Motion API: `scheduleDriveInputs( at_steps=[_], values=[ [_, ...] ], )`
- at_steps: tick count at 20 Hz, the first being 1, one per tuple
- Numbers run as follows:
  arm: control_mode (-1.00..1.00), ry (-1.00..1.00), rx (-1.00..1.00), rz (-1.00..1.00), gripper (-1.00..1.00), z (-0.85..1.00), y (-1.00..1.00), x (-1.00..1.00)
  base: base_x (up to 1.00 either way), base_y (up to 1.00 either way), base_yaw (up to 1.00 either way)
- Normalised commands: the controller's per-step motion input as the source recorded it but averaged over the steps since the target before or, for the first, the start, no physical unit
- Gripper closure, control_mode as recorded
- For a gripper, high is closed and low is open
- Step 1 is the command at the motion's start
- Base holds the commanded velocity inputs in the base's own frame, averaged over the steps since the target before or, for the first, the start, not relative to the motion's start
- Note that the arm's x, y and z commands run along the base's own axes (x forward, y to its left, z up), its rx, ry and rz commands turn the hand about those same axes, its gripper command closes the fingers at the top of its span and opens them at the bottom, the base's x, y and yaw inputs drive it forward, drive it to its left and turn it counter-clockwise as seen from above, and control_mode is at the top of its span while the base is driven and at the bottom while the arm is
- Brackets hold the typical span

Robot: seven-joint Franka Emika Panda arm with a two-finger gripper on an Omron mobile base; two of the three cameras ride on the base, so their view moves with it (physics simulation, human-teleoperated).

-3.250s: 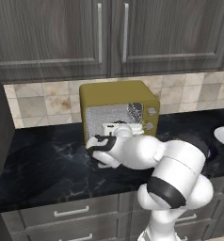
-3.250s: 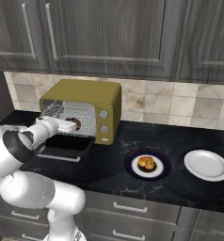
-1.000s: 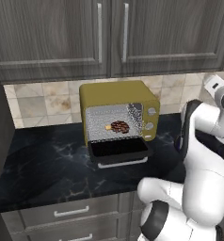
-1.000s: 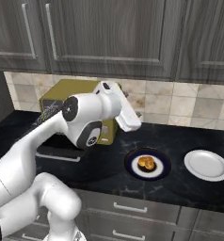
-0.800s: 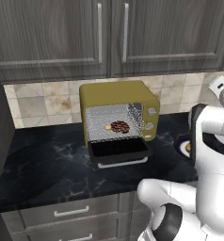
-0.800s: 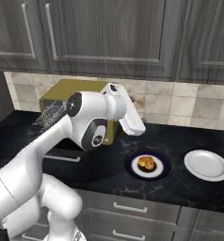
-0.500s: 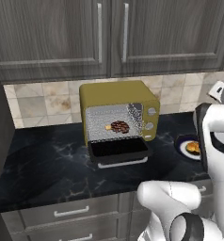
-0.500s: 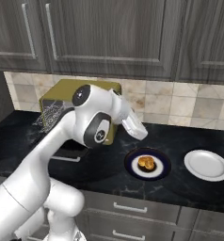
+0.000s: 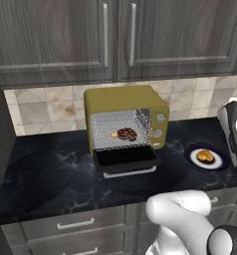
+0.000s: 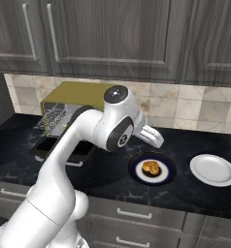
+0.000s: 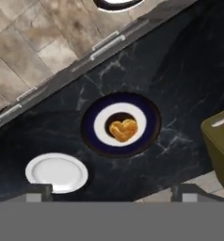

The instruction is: Open the toaster oven door. Place the bread on the top rack in the toaster oven and place the steak on the bottom rack.

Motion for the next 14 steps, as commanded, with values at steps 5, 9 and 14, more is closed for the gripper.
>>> scheduleDriveInputs(
  at_steps=[5,9,14],
  values=[
    [-1.0,0.25,0.0,0.44,-1.0,-0.87,0.0,0.22,0.0,0.0,0.0],
    [-1.0,0.17,-0.02,0.49,-1.0,-0.56,0.0,0.33,0.0,0.0,0.0],
    [-1.0,0.21,-0.13,0.46,-1.0,-0.4,0.0,0.43,0.0,0.0,0.0]
  ],
)
